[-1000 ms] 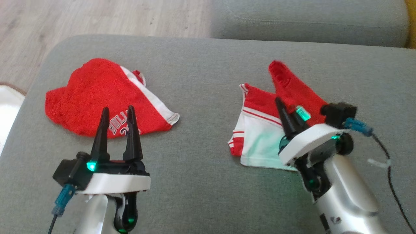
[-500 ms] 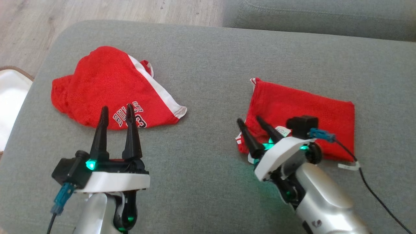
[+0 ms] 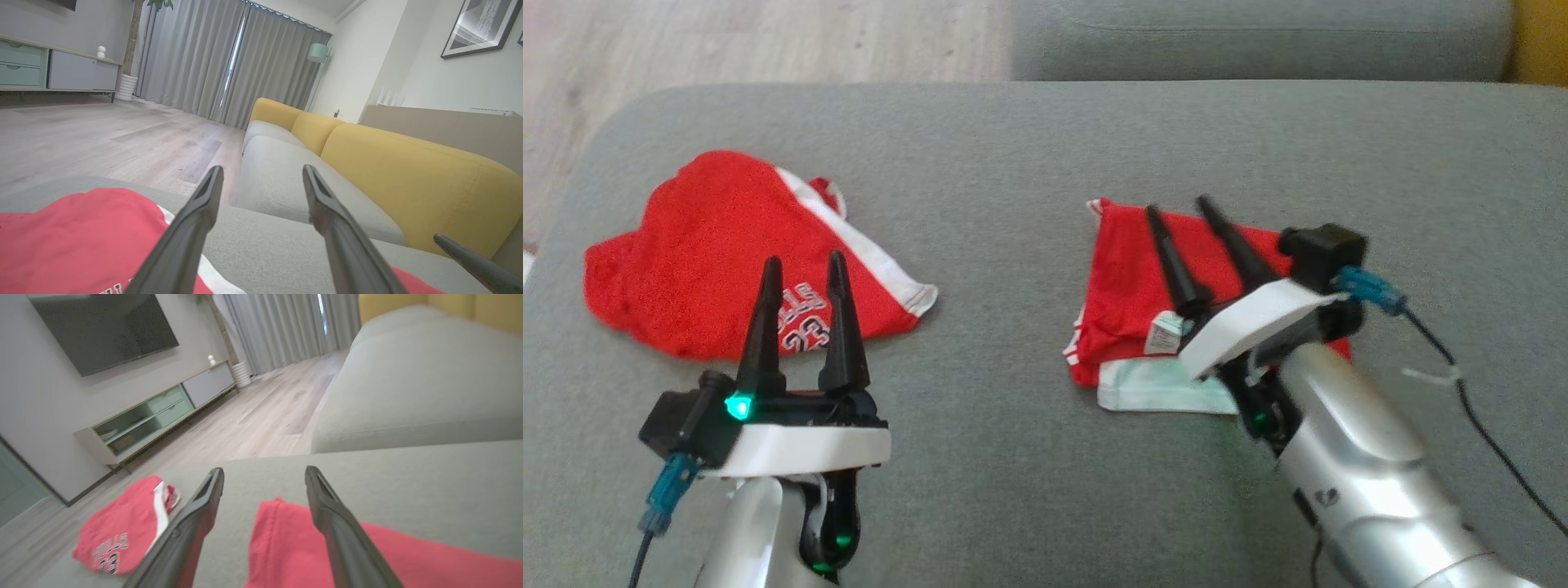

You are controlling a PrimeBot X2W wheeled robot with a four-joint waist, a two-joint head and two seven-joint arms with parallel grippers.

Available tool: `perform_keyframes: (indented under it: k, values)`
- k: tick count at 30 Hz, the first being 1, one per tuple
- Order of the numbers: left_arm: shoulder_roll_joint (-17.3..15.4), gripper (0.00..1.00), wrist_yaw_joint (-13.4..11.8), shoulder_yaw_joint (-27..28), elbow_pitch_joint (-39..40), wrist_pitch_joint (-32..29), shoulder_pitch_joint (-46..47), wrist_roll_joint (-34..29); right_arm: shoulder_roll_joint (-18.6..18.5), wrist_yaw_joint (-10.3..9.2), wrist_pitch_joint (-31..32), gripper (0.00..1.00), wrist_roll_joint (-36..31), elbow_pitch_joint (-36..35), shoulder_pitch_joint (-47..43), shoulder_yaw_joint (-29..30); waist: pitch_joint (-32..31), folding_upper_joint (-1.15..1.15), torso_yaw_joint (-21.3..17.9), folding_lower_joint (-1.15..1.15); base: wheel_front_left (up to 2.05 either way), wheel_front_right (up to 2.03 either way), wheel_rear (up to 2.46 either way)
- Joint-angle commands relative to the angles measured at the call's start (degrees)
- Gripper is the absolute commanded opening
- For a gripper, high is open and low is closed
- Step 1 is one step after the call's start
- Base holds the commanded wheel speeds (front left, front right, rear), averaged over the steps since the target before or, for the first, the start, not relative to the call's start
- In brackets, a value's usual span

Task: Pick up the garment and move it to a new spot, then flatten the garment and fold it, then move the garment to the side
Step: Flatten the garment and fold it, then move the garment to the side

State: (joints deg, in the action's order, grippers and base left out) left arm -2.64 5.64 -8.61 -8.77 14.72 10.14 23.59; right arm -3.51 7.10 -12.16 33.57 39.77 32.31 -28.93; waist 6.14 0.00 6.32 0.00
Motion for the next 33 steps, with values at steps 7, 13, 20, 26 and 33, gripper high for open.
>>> perform_keyframes:
  k: [7,13,20,26,33]
  values:
    - [-0.24,1.0,0.47,2.4,2.74,0.28,0.68,-1.17,-2.62,0.39,-2.31,1.0,-11.89,-5.42,-1.88,10.79,-0.95,0.0,-4.06,0.0,0.0,0.0,0.0]
    - [-0.24,1.0,0.7,2.07,3.24,0.28,-0.06,-2.14,-2.47,0.39,-2.6,1.0,-20.64,-12.6,-9.43,20.44,-0.97,0.0,-6.45,0.0,0.0,0.0,0.0]
    - [-0.24,1.0,0.89,1.55,3.81,0.28,-1.12,-2.58,0.06,0.39,-2.7,1.0,-25.83,-20.41,-17.98,26.77,-0.63,0.0,-8.18,0.0,0.0,0.0,0.0]
    - [-0.24,1.0,0.98,2.04,3.7,0.28,-1.96,-2.15,0.59,0.39,-2.54,1.0,-23.9,-23.52,-21.1,27.74,-0.33,0.0,-8.96,0.0,0.0,0.0,0.0]
    - [-0.24,1.0,1.07,1.68,3.59,0.28,-1.63,-2.04,0.62,0.39,-2.21,1.0,-23.02,-24.71,-21.47,27.35,0.17,0.0,-8.81,0.0,0.0,0.0,0.0]
